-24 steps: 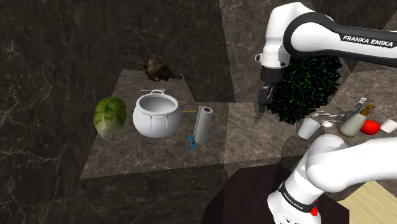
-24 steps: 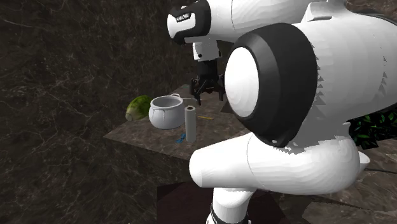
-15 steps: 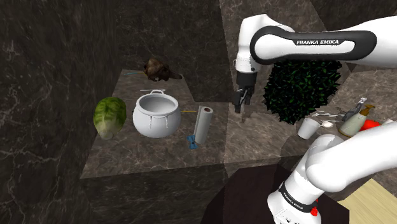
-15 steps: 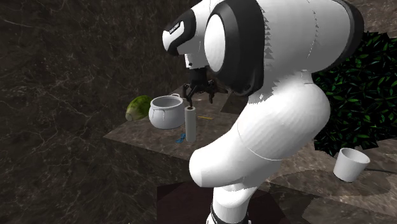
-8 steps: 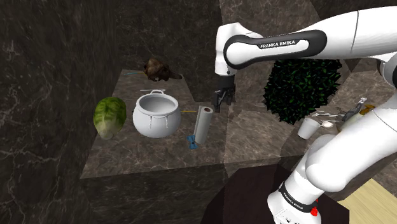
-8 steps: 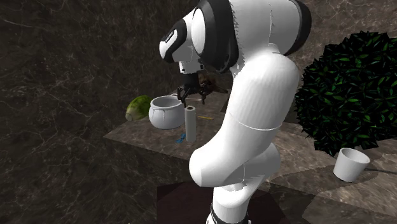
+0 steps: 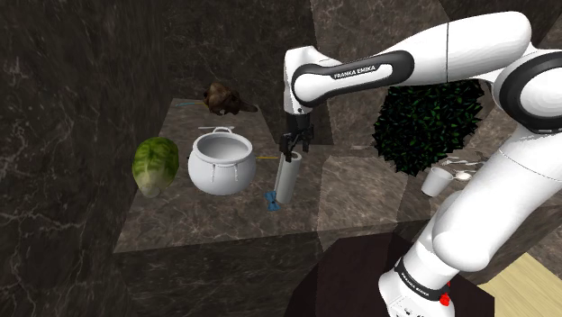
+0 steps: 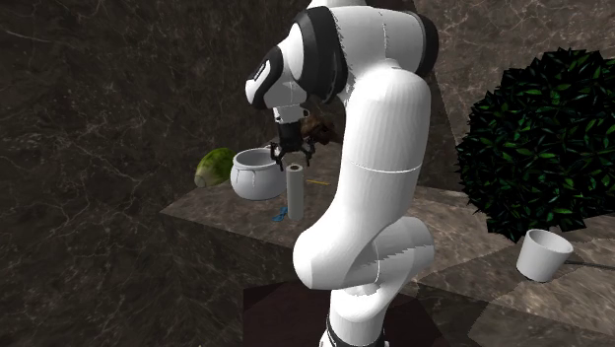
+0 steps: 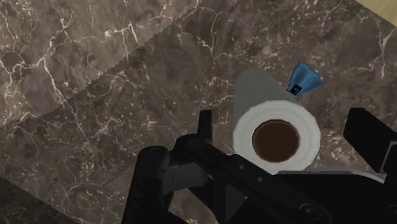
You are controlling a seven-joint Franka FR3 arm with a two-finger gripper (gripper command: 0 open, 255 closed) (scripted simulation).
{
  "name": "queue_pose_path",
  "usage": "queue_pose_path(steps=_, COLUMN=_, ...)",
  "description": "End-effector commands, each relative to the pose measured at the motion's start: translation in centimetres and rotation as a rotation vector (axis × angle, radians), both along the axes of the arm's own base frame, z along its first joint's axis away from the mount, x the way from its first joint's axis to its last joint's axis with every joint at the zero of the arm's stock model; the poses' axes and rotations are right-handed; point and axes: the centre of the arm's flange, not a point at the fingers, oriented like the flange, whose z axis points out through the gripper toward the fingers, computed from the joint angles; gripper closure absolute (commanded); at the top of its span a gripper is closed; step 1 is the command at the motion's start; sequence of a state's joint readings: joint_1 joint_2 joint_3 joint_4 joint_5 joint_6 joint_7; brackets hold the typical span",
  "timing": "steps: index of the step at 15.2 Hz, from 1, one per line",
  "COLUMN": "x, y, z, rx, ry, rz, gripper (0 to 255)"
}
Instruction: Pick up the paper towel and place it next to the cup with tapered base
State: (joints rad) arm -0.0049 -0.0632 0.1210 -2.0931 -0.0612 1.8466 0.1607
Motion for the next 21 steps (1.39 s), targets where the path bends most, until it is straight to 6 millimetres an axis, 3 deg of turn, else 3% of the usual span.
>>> queue_pose_path(steps=1, x=0.0, y=0.0, z=-1.0, rx=0.000, ry=-0.001, rz=0.000, gripper=0)
queue_pose_path(steps=4, x=-0.3, y=-0.1, z=-2.9, rx=0.000, ry=-0.001, rz=0.000, gripper=0)
queue_pose_path(steps=12, x=-0.3, y=-0.1, z=-2.8, rx=0.000, ry=-0.001, rz=0.000, gripper=0)
queue_pose_path(steps=13, x=-0.3, y=-0.1, z=-2.8, rx=0.000, ry=-0.001, rz=0.000, gripper=255)
queue_pose_path(steps=21, x=-0.3, y=-0.1, z=-2.8, rx=0.000, ry=-0.001, rz=0.000, gripper=255)
